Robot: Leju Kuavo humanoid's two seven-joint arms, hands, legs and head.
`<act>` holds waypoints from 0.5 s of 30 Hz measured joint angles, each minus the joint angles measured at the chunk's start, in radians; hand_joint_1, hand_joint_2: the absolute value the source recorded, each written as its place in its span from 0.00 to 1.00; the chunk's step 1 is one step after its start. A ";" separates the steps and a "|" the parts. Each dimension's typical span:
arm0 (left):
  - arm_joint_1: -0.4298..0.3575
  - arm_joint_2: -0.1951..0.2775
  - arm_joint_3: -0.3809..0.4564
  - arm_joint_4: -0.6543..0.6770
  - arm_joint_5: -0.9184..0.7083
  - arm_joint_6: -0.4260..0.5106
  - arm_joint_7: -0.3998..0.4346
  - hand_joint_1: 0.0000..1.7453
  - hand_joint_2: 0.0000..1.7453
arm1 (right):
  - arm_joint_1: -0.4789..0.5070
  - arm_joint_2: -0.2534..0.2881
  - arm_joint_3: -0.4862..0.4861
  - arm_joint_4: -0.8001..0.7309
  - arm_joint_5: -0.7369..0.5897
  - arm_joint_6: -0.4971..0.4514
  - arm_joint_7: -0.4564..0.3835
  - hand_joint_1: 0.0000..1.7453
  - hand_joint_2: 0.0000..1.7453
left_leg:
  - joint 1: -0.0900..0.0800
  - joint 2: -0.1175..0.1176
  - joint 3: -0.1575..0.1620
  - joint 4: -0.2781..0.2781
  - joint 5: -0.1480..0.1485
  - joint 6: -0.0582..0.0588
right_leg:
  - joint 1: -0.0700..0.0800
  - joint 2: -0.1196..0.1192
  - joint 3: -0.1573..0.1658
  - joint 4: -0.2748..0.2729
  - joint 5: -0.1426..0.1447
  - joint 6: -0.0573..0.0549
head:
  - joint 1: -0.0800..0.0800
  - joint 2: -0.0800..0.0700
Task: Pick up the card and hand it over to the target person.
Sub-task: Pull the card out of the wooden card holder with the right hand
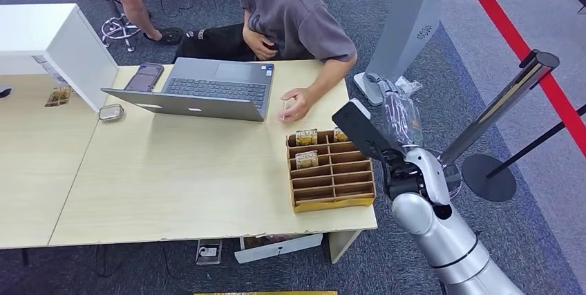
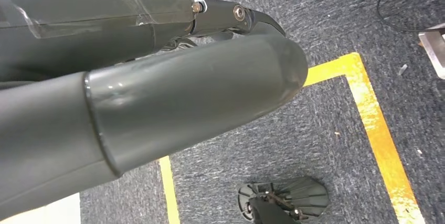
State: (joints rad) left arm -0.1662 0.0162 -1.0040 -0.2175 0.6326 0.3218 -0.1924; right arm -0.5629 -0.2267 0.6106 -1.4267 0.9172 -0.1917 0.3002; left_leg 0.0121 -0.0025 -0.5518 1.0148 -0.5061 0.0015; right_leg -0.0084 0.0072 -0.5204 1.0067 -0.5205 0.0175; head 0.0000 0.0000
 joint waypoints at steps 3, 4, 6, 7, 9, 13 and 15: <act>0.002 -0.002 -0.003 0.001 -0.004 -0.003 0.004 0.00 0.00 | -0.019 0.004 0.026 0.052 -0.005 0.039 0.006 0.31 1.00 | 0.000 0.001 0.000 -0.001 0.000 0.000 | 0.000 0.001 0.000 0.000 0.000 0.000 | 0.000 0.000; 0.002 -0.003 -0.004 0.001 -0.005 -0.004 0.005 0.00 0.00 | -0.026 0.006 0.034 0.070 -0.007 0.052 0.007 0.31 1.00 | 0.000 0.001 0.000 -0.001 0.000 0.000 | 0.000 0.001 0.000 0.000 0.000 0.000 | 0.000 0.000; 0.002 -0.003 -0.004 0.001 -0.007 -0.005 0.006 0.00 0.00 | -0.035 0.009 0.048 0.098 -0.011 0.066 0.006 0.32 1.00 | 0.000 0.001 0.001 -0.001 0.000 0.000 | 0.000 0.001 0.001 -0.001 0.001 0.000 | 0.000 0.000; 0.001 -0.002 -0.004 0.001 -0.008 -0.005 0.007 0.00 0.00 | -0.040 0.011 0.056 0.111 -0.013 0.076 0.007 0.33 1.00 | 0.000 0.001 0.000 -0.001 0.000 0.000 | 0.000 0.001 0.000 -0.001 0.000 0.000 | 0.000 0.000; 0.000 -0.002 -0.003 0.001 -0.009 -0.006 0.008 0.00 0.00 | -0.045 0.014 0.067 0.135 -0.016 0.090 0.008 0.34 1.00 | 0.000 0.000 0.000 0.000 0.000 0.000 | 0.000 0.000 0.000 0.000 0.000 0.000 | 0.000 0.000; -0.003 -0.003 -0.003 0.000 -0.010 -0.007 0.009 0.00 0.00 | -0.056 0.016 0.086 0.176 -0.015 0.119 0.012 0.36 1.00 | 0.000 0.000 0.000 -0.001 0.000 0.000 | 0.000 0.000 0.001 0.000 0.000 0.000 | 0.000 0.000; -0.004 -0.004 -0.003 0.000 -0.011 -0.008 0.009 0.00 0.00 | -0.058 0.015 0.089 0.185 -0.014 0.125 0.015 0.36 1.00 | 0.000 -0.001 -0.001 0.000 0.000 0.000 | 0.000 -0.001 0.000 0.000 0.000 0.000 | 0.000 0.000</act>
State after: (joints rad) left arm -0.1707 0.0124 -1.0066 -0.2172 0.6219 0.3139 -0.1836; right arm -0.6210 -0.2120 0.6996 -1.2420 0.9029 -0.0667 0.3149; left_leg 0.0122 -0.0033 -0.5523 1.0149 -0.5065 0.0013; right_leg -0.0082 0.0066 -0.5201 1.0069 -0.5209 0.0174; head 0.0000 0.0000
